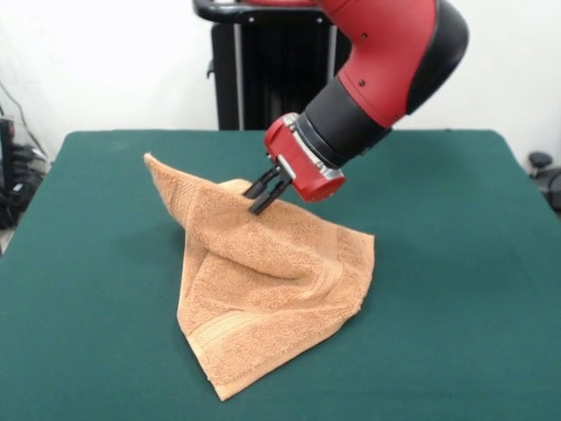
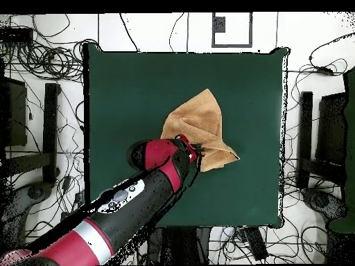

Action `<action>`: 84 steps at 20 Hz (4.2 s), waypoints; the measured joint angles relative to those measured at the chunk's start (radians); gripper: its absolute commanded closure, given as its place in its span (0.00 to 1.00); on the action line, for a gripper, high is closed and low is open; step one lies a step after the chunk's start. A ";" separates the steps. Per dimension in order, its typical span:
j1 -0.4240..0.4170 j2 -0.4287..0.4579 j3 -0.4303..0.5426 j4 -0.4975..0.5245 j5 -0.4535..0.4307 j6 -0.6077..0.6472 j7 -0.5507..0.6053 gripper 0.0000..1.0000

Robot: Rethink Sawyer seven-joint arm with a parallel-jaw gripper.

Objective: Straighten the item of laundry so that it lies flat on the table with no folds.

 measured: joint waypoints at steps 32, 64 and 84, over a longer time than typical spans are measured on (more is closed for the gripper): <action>0.066 0.180 -0.189 -0.161 0.001 0.202 0.001 1.00; 0.086 0.229 -0.240 -0.242 0.065 0.377 0.128 1.00; 0.079 0.291 -0.282 -0.371 0.082 0.542 0.245 1.00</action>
